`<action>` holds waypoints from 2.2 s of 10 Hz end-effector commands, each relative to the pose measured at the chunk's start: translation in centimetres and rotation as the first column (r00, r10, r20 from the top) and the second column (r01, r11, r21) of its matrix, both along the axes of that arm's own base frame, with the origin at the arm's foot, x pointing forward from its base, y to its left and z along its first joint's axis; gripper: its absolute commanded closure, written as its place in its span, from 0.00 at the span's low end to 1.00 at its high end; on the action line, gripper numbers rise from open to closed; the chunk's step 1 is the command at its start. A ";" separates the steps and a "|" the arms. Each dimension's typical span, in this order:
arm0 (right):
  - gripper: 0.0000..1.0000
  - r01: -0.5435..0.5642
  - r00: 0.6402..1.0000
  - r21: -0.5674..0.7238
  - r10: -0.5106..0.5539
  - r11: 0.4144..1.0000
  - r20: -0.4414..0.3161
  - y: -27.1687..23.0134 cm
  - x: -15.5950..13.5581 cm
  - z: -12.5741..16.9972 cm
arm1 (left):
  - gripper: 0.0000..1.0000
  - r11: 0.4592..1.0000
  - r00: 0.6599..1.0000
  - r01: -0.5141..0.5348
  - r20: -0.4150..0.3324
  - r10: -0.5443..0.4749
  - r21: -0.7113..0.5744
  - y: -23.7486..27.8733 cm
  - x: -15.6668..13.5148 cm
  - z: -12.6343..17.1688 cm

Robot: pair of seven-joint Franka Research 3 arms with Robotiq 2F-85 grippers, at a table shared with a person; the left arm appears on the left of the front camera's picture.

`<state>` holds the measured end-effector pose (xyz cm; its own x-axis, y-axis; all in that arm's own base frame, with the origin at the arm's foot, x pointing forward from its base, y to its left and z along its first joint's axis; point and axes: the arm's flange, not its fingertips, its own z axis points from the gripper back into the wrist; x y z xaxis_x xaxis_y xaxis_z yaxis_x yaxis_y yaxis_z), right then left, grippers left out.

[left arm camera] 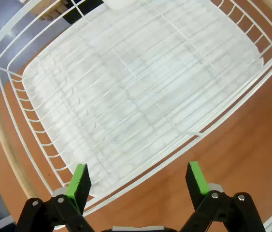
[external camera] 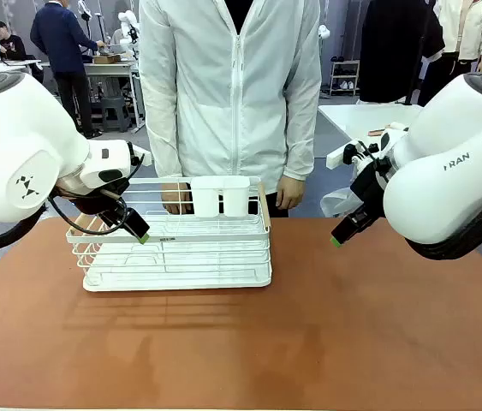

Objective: Clean the table.
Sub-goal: Pick up the Lint Roller when the human hands it over.

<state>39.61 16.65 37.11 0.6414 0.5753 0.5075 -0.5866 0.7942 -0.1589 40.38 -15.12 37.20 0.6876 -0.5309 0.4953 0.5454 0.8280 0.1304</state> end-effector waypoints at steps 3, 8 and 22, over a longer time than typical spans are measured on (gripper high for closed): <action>0.00 0.000 1.000 0.000 0.000 1.000 0.000 0.0 0.0 0.0 | 0.00 1.000 1.000 0.000 0.000 0.000 0.000 0.0 0.0 0.0; 0.00 0.000 1.000 0.000 0.000 1.000 0.000 0.0 0.0 0.0 | 0.00 1.000 1.000 0.000 0.000 0.000 0.000 0.0 0.0 0.0; 0.00 0.688 0.647 0.609 0.047 0.395 -0.761 -30.3 4.7 12.2 | 0.00 0.380 0.897 -0.413 -0.443 0.010 -0.828 33.4 -4.8 12.7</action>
